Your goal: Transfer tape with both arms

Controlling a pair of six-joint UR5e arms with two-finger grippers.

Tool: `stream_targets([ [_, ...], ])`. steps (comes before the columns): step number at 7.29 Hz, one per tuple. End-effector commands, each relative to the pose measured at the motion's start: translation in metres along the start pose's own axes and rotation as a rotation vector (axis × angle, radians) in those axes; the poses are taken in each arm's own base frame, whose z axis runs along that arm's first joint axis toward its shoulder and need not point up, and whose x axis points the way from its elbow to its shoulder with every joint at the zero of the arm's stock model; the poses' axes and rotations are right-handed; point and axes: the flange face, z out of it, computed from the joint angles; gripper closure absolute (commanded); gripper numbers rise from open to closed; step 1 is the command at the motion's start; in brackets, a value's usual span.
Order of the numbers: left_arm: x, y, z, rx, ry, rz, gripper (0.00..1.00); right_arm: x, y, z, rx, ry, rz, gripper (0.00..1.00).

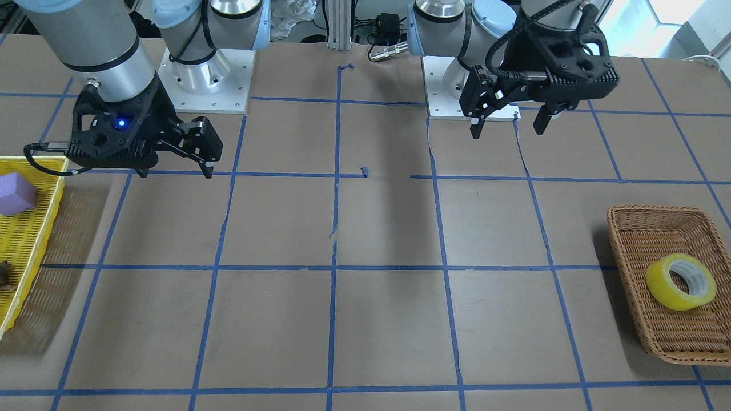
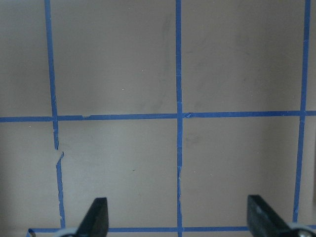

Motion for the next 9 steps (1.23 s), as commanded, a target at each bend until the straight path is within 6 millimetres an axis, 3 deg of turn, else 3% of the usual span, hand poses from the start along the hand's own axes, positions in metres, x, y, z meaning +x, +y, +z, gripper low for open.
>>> stream_targets([
  [1,0.004,-0.002,-0.003,0.010,0.008,0.006,0.00,0.001,0.004,-0.001,0.004,0.000,-0.002,0.00],
  [4,0.003,-0.001,-0.006,0.016,0.021,0.003,0.00,0.001,0.006,0.002,-0.001,0.000,-0.002,0.00],
  [5,-0.001,-0.012,-0.005,0.018,0.025,-0.008,0.00,0.001,0.007,0.002,-0.001,0.000,-0.002,0.00],
  [7,0.001,-0.024,-0.021,-0.023,0.036,-0.004,0.00,0.001,0.008,0.005,-0.005,0.000,-0.002,0.00],
  [9,0.006,-0.012,-0.019,-0.013,0.038,0.008,0.00,0.001,0.010,0.004,-0.002,0.000,-0.003,0.00],
])
